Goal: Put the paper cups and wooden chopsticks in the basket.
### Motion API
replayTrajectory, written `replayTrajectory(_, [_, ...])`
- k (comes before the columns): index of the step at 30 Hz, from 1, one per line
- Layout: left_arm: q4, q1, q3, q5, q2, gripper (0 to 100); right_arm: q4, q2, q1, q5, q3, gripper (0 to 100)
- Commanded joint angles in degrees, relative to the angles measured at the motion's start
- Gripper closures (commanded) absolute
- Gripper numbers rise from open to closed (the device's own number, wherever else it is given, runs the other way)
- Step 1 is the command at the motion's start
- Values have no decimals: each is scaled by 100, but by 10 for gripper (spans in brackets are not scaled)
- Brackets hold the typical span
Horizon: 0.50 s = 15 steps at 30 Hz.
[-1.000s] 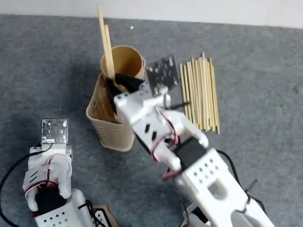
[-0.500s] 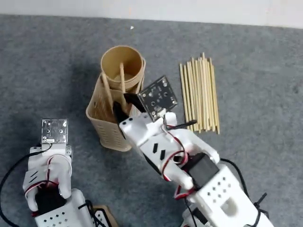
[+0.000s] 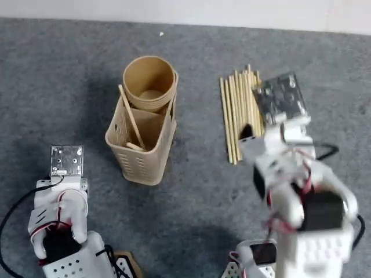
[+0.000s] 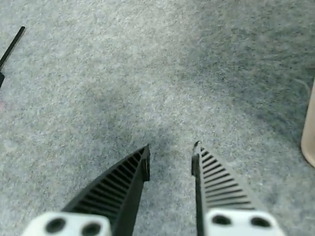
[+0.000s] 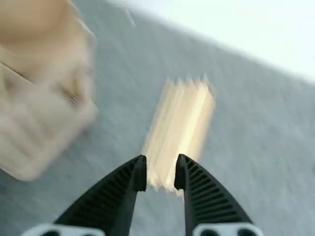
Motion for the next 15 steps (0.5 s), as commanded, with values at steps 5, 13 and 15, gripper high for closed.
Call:
replayTrajectory(5, [-70,57,-22,44,-22,829,-3301,1200,963,862,2246,889])
replayTrajectory(13, [-70,57,-13,44,-22,829,-4330,2624,1262,765,2484,889])
replayTrajectory(15, [-70,57,-13,44,-22,829,-4374,3248,1262,730,2114,889])
